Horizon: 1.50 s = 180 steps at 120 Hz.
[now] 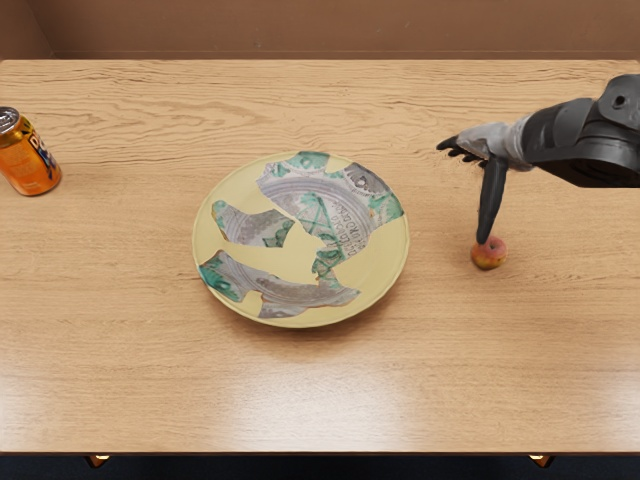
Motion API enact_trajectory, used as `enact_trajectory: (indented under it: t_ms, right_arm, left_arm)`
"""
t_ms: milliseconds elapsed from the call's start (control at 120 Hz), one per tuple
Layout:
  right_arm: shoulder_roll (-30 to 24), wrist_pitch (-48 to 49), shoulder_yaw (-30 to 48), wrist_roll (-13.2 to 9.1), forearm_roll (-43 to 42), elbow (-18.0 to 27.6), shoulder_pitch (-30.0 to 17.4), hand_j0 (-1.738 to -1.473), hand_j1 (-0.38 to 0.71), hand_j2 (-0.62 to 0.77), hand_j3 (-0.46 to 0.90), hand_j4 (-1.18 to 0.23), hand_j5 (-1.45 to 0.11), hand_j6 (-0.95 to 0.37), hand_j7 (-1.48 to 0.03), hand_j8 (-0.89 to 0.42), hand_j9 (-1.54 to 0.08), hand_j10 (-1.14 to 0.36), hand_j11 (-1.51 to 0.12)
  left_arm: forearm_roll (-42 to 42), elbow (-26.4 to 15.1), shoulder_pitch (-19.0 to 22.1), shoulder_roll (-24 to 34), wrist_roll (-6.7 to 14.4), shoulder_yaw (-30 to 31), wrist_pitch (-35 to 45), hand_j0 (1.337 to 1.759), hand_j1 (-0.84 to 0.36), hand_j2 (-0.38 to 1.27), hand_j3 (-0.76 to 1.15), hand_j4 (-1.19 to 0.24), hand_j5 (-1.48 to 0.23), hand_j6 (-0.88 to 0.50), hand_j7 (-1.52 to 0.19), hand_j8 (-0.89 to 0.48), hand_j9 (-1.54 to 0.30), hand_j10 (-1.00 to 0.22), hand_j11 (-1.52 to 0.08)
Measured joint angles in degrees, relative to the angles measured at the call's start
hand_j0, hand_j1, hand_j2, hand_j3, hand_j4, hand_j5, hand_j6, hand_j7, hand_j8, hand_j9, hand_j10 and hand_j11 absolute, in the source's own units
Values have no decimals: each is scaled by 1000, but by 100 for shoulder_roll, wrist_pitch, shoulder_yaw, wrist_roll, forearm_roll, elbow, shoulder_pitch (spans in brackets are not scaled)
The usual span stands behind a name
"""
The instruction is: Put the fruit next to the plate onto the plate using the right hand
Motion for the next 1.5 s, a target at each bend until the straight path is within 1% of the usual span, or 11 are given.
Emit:
enact_trajectory:
  t_ms: [150,217,325,392,483,717,1025,1208,1500]
  right_arm:
    - [46,-1245,-847,0,-269,461,202,-1658,-349,0,0,-2,0,-3,0,-2,0,-2,0]
    - [2,-1510,-1126,0,-318,698,236,-1658,-349,0,0,-2,0,-3,0,-2,0,-2,0]
    - [-285,-1701,-1342,0,-349,1216,290,-1658,-340,-1,0,-10,-10,-11,-10,-10,-10,-9,-10]
    - [-381,-1880,-1432,0,-361,1418,231,-1658,-314,-5,0,-32,-39,-33,-39,-32,-39,-31,-39]
    - [-374,-2350,-1572,0,-558,1547,49,-1658,-283,-10,0,-57,-72,-58,-72,-58,-72,-57,-72]
    - [-311,-3370,-1671,0,-1015,1599,-415,-1658,-161,-30,0,-159,-205,-161,-205,-160,-205,-159,-205]
    - [-40,-3827,-1664,0,-1336,1336,-926,-1658,-76,-44,0,-231,-298,-232,-297,-231,-298,-230,-298]
    - [54,-3882,-1661,0,-1368,1234,-1032,-1658,9,-58,0,-301,-390,-302,-389,-302,-390,-301,-389]
    - [177,-3893,-1650,0,-1372,1220,-1061,-1658,75,-69,0,-356,-461,-357,-461,-356,-461,-356,-461]
  left_arm:
    - [0,-4,0,0,0,0,0,1658,349,0,0,0,0,-1,0,0,0,0,0]
    - [0,-6,0,0,0,0,0,1658,349,0,0,0,0,0,0,0,0,0,0]
    - [0,-8,0,0,0,-1,0,1658,349,0,0,0,0,-1,0,0,0,0,0]
    - [0,-8,0,0,0,-3,0,1658,349,0,0,0,0,-1,0,-1,0,0,0]
    - [0,-8,0,0,0,-6,0,1658,349,0,0,0,0,-1,0,-1,0,0,0]
    - [0,-9,0,0,0,-9,0,1658,349,0,0,0,0,-1,0,-1,0,0,0]
    - [0,-9,0,0,0,-9,0,1658,349,0,0,0,0,-1,0,-1,0,0,0]
    - [0,-9,-9,0,0,-9,0,1658,349,0,0,0,0,-1,0,-1,0,0,0]
    - [-3,-9,17,0,0,-14,0,1658,349,0,0,0,0,-1,0,-1,0,0,0]
